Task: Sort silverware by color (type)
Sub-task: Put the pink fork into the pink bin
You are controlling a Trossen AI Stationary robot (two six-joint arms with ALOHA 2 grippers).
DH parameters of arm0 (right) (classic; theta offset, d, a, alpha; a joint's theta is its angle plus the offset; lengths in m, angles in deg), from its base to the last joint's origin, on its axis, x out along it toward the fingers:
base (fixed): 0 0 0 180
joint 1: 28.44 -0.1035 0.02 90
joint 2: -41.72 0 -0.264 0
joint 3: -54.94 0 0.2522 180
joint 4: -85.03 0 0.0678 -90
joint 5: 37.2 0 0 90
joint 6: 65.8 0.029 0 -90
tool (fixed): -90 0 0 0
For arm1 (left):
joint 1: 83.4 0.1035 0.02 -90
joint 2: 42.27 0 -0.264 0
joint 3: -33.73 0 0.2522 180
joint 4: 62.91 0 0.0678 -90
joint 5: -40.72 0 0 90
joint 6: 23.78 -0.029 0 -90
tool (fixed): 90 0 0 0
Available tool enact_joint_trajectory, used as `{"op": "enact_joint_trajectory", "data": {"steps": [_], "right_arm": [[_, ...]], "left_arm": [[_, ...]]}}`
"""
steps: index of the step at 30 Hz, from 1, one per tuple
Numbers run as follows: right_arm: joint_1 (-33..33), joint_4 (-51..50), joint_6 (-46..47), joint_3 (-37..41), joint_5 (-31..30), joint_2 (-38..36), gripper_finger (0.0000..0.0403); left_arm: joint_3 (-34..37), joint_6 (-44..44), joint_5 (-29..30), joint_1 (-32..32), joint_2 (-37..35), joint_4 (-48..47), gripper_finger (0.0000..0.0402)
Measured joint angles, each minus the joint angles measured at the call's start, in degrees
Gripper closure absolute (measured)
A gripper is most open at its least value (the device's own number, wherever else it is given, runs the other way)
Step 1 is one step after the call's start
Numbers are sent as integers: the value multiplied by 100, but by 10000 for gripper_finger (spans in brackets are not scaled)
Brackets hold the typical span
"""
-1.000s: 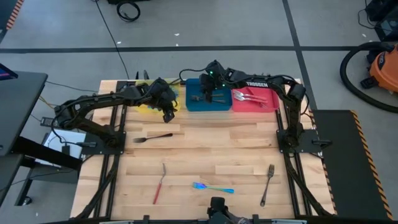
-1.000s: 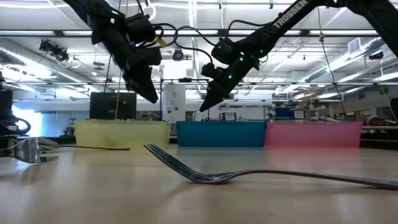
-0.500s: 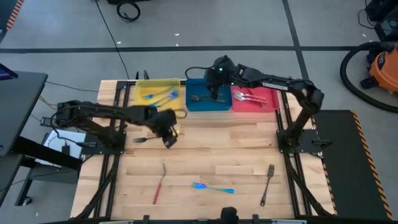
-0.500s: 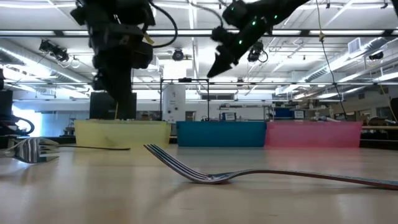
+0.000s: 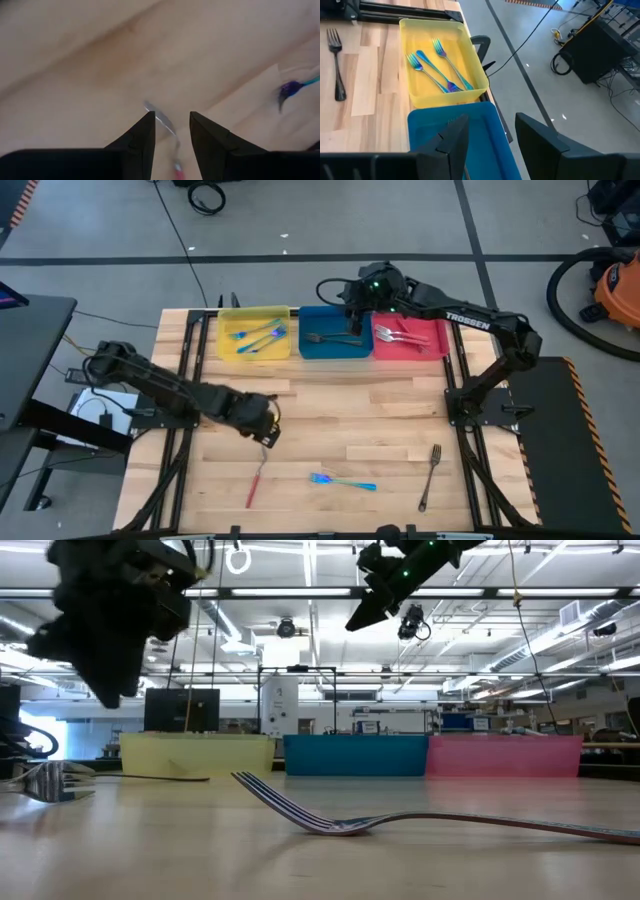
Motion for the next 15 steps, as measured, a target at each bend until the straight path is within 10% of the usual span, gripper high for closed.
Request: {"op": "enact_joint_trajectory", "data": {"steps": [15], "right_arm": [[-4,-69,2,0,83,20,233]], "left_arm": [[-4,2495,210,-1289,1263,840,280]]}}
